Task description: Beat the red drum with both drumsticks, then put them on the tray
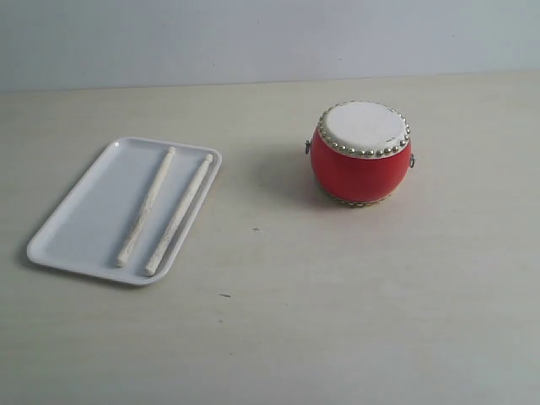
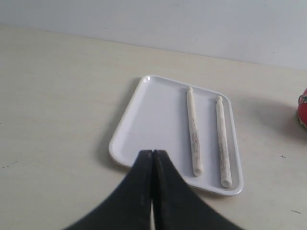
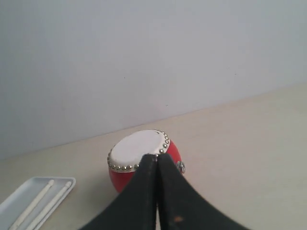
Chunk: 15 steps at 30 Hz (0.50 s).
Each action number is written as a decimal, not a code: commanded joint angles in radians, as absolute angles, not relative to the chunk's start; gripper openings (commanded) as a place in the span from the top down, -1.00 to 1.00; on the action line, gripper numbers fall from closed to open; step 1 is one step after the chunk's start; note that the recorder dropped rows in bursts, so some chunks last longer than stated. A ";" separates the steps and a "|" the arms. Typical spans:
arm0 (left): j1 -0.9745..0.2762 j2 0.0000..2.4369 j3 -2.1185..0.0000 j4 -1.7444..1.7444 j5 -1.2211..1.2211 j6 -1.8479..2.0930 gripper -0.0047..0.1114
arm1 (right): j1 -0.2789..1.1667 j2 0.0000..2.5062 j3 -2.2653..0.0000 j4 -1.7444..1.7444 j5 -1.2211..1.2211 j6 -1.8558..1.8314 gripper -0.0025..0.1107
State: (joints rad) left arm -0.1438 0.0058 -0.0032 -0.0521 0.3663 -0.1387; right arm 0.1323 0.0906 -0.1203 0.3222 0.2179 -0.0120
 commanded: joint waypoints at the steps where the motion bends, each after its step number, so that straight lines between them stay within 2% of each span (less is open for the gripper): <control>1: -0.139 0.000 0.000 -0.060 0.360 -0.131 0.92 | 0.125 0.040 -0.056 0.302 0.206 -0.013 0.96; 9: -0.139 0.000 0.000 -0.060 0.360 -0.131 0.92 | 0.125 0.000 -0.005 0.179 0.206 -0.013 0.96; 15: -0.139 0.000 0.000 -0.060 0.360 -0.131 0.92 | 0.125 0.000 -0.005 0.183 0.334 -0.013 0.96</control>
